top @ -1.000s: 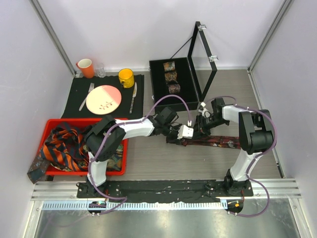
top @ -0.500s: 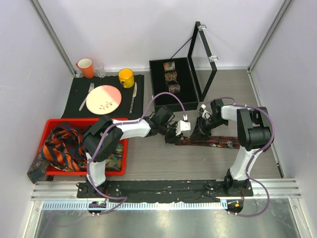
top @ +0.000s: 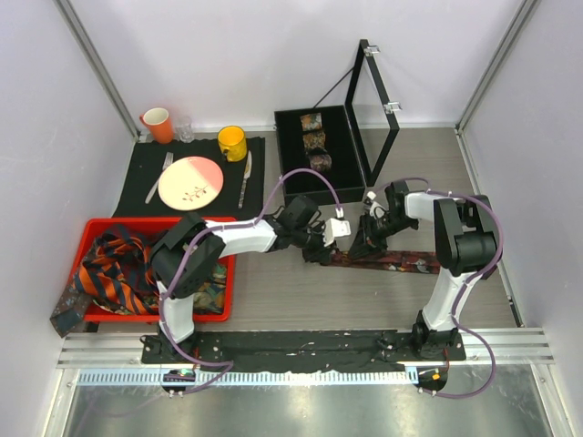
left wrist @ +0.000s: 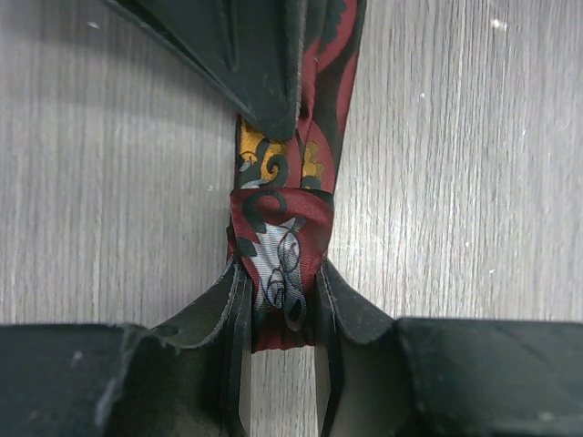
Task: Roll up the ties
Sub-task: Roll the tie at the center of the board.
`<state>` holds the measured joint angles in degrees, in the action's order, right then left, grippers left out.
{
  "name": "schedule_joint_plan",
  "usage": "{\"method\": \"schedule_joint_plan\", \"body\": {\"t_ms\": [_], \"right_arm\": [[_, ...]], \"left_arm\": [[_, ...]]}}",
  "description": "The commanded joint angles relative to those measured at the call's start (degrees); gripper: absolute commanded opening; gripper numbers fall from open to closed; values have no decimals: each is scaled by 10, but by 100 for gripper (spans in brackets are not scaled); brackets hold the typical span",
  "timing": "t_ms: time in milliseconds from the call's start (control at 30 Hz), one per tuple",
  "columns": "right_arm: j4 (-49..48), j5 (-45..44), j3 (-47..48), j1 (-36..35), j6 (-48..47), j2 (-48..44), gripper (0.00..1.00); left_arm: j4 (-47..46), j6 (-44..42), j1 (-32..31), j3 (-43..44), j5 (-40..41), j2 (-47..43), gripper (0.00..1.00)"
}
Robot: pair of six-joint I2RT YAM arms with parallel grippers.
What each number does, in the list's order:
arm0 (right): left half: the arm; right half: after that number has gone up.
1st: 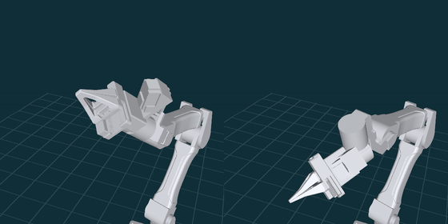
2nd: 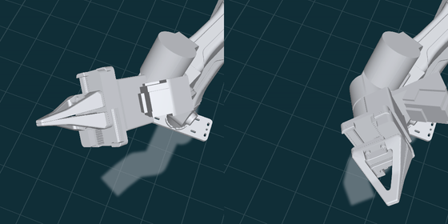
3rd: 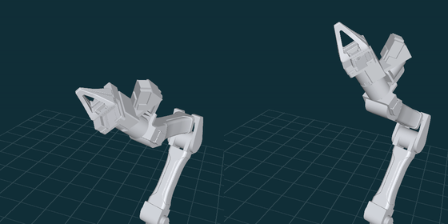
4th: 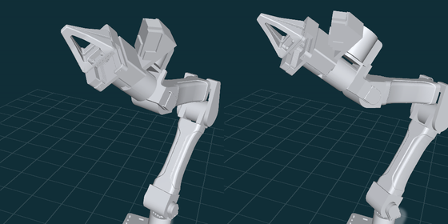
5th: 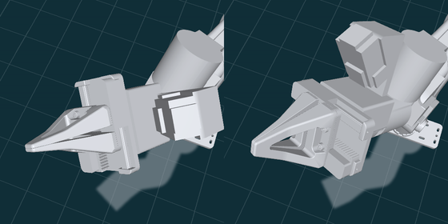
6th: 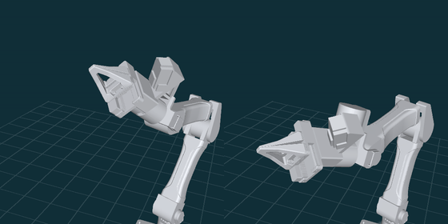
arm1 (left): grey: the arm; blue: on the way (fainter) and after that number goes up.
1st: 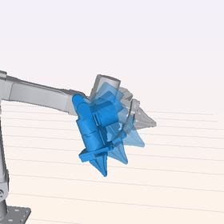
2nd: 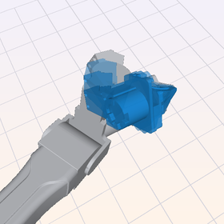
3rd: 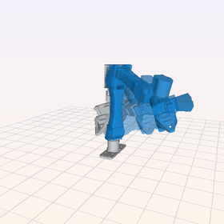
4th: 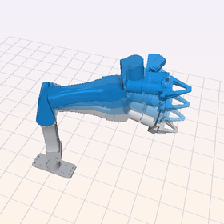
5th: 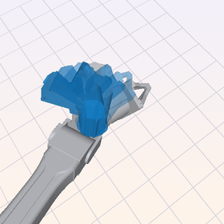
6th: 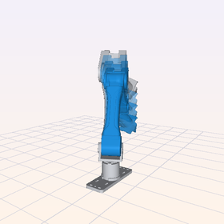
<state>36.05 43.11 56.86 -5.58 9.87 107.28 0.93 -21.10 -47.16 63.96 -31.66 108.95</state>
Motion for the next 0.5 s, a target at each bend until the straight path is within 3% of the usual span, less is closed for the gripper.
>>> {"method": "schedule_joint_plan", "body": {"t_ms": [0, 167, 467], "right_arm": [[-1, -33, -2, 1, -43, -17, 29], [-23, 69, -17, -7, -4, -53, 47], [-92, 75, -31, -50, 46, -38, 51]], "left_arm": [[86, -68, -6, 0, 48, 10, 1], [94, -80, -20, -2, 62, 18, 1], [98, -88, -21, -6, 55, 22, 1]]}}
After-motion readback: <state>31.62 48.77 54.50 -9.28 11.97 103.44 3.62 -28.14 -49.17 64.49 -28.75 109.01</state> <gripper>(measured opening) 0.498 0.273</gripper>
